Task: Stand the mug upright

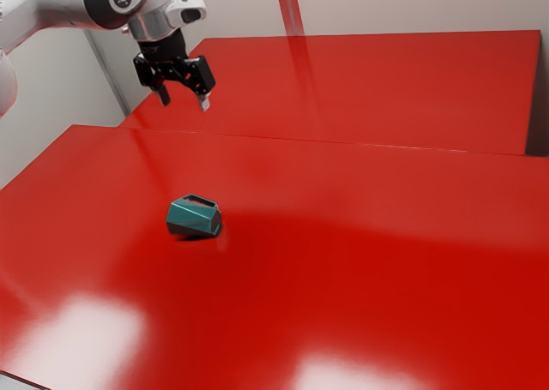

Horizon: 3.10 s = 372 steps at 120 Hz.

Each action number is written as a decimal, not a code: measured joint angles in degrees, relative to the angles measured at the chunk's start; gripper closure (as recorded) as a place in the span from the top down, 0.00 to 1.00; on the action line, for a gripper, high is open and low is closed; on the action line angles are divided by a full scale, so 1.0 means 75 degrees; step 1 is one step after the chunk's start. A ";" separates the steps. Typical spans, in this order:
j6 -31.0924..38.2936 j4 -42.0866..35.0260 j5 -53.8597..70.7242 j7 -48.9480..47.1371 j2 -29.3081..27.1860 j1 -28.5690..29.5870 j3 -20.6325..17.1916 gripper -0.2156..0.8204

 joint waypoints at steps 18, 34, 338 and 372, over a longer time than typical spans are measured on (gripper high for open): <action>0.0012 -0.0006 0.0009 -0.0030 0.0013 0.0003 0.0013 0.79; 0.0014 -0.0165 -0.0168 -0.0046 -0.0039 0.0178 0.0012 0.79; 0.1665 -0.2669 -0.5952 0.8070 0.2178 0.3525 -0.0131 0.07; 0.2529 -0.3449 -0.4696 0.7835 0.0834 0.2725 -0.0314 0.06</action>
